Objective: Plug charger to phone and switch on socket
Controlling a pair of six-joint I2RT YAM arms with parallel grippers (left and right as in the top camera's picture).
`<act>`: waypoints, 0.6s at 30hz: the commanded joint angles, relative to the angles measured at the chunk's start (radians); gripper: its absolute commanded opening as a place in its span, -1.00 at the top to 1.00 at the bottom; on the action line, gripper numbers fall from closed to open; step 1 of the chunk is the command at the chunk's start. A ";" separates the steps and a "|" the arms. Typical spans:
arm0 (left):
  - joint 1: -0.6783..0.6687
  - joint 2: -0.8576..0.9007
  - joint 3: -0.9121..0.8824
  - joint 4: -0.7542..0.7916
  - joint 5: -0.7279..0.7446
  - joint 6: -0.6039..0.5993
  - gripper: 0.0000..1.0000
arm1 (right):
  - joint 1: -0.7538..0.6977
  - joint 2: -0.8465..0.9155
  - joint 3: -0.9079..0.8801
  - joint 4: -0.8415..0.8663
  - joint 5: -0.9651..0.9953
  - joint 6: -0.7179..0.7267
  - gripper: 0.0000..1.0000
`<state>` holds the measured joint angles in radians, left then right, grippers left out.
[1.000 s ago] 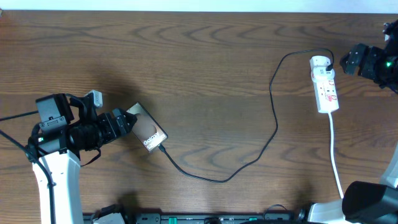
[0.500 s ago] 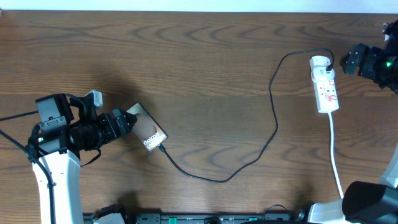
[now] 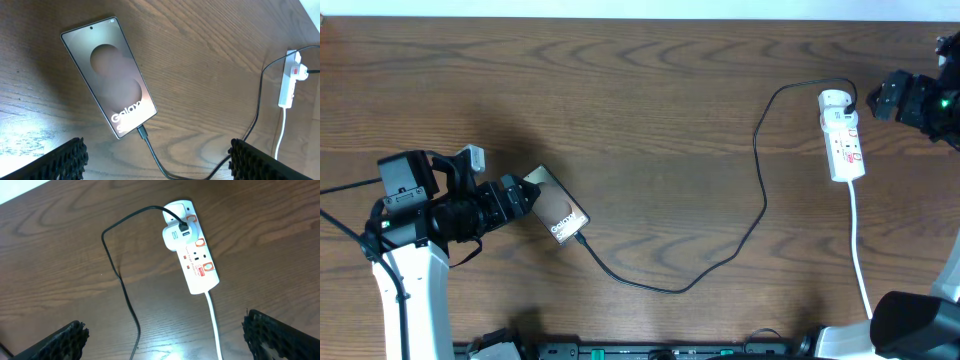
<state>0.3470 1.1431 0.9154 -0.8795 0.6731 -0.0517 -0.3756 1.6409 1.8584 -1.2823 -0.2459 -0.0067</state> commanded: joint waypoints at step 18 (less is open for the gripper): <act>-0.233 -0.297 -0.143 0.131 -0.247 0.010 -0.79 | 0.004 -0.005 0.004 -0.001 0.005 0.013 -0.98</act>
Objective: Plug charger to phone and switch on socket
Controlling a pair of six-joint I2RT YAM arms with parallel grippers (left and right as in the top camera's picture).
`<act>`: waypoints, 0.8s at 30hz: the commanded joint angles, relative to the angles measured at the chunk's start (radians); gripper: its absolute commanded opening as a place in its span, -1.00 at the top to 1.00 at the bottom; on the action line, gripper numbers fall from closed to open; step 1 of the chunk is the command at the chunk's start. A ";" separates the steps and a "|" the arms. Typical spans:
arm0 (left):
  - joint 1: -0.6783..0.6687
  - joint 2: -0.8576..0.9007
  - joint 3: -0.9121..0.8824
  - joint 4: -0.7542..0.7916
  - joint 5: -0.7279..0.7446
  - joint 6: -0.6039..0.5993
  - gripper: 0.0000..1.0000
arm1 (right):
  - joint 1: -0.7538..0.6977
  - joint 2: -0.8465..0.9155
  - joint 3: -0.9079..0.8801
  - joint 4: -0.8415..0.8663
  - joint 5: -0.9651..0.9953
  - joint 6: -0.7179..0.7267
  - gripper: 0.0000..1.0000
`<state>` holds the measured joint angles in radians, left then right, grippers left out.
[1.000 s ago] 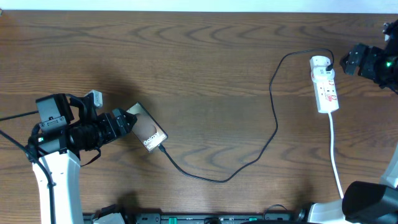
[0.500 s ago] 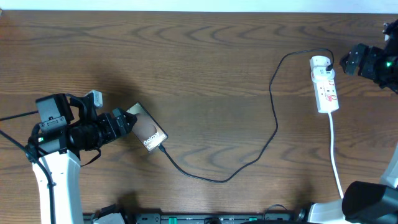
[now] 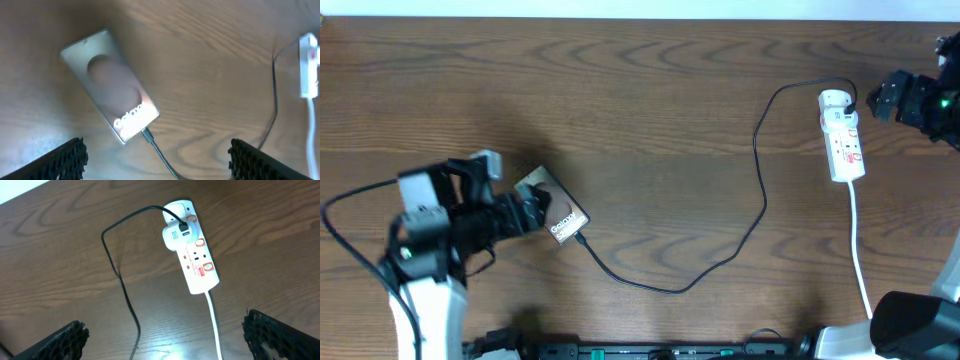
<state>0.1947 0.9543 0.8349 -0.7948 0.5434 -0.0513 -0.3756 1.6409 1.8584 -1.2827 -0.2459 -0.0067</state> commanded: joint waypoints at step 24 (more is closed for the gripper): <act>-0.124 -0.953 -0.756 1.116 -0.217 -0.009 -0.79 | 0.004 -0.005 0.004 -0.001 0.005 0.014 -0.99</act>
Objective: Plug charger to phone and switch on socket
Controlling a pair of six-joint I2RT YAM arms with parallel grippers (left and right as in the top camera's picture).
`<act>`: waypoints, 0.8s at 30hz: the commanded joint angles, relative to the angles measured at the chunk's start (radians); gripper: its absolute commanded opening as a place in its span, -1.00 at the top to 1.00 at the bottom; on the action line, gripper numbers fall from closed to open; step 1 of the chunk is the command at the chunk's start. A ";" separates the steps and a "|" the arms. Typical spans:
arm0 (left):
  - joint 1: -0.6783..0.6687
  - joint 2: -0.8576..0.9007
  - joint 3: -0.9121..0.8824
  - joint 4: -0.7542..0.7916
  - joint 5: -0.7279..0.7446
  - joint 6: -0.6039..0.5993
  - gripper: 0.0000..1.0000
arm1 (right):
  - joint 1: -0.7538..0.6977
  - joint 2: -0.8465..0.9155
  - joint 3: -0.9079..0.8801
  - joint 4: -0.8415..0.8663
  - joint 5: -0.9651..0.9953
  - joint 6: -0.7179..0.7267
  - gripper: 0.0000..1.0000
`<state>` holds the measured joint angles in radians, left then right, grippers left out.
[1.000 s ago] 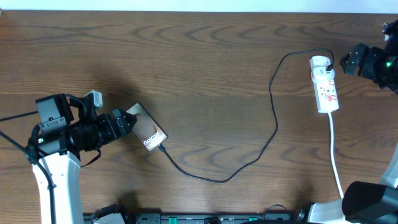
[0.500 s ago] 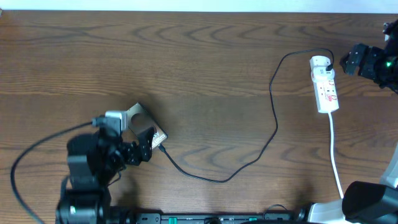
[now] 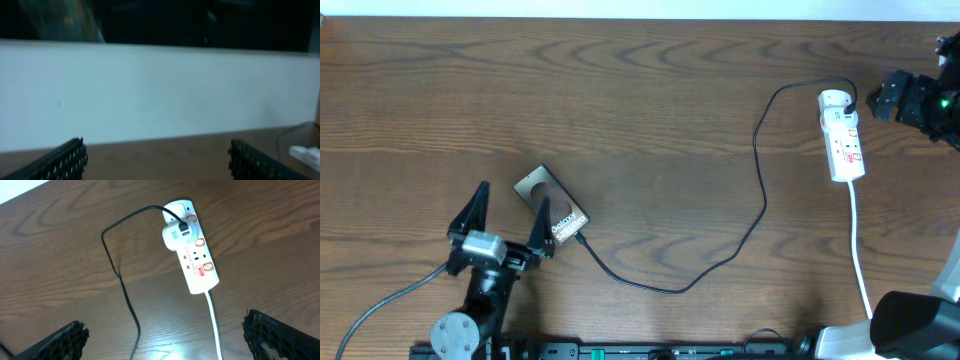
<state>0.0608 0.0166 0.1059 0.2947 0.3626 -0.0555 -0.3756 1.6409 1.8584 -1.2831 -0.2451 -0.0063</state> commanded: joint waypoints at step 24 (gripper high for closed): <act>0.015 -0.016 -0.039 -0.485 -0.200 -0.005 -0.79 | 0.004 -0.005 0.004 0.000 0.004 0.013 -0.99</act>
